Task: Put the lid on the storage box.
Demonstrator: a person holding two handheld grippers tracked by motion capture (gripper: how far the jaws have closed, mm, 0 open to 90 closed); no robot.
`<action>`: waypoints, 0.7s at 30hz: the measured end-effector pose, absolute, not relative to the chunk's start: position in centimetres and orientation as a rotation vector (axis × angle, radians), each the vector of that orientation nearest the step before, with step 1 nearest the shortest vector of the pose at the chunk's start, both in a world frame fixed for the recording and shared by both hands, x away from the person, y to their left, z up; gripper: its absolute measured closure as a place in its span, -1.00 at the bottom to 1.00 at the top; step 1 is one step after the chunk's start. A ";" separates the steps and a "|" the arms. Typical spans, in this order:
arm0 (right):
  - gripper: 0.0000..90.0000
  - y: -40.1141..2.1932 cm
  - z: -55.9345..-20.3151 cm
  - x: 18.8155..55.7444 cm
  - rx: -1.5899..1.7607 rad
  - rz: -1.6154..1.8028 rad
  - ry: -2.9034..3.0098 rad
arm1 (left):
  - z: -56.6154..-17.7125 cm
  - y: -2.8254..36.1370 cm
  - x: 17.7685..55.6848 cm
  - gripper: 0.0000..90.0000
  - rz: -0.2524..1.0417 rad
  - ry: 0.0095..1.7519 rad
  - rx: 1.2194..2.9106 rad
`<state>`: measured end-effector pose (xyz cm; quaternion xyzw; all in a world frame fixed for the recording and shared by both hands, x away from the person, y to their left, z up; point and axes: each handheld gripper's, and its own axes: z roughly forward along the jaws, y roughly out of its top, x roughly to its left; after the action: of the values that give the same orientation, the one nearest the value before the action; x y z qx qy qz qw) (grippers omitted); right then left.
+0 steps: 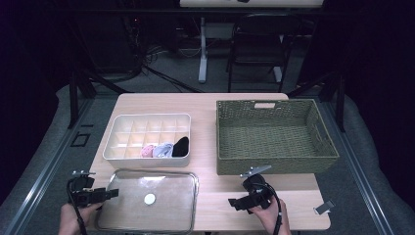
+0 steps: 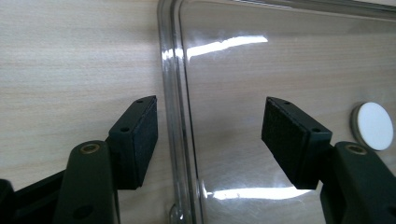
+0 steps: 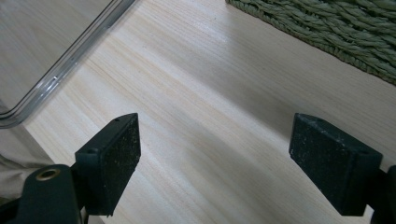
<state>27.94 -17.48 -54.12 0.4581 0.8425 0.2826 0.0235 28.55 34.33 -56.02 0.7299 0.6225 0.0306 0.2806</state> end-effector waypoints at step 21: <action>-0.54 -16.7 -54.6 27.7 1.534 1.107 2.599 | -55.8 32.5 28.3 -0.05 0.039 1.641 2.025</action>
<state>27.72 -16.69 -54.57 0.4769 0.8080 0.3440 -0.0366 28.34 32.49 -55.77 0.7492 0.6072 0.0144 0.2643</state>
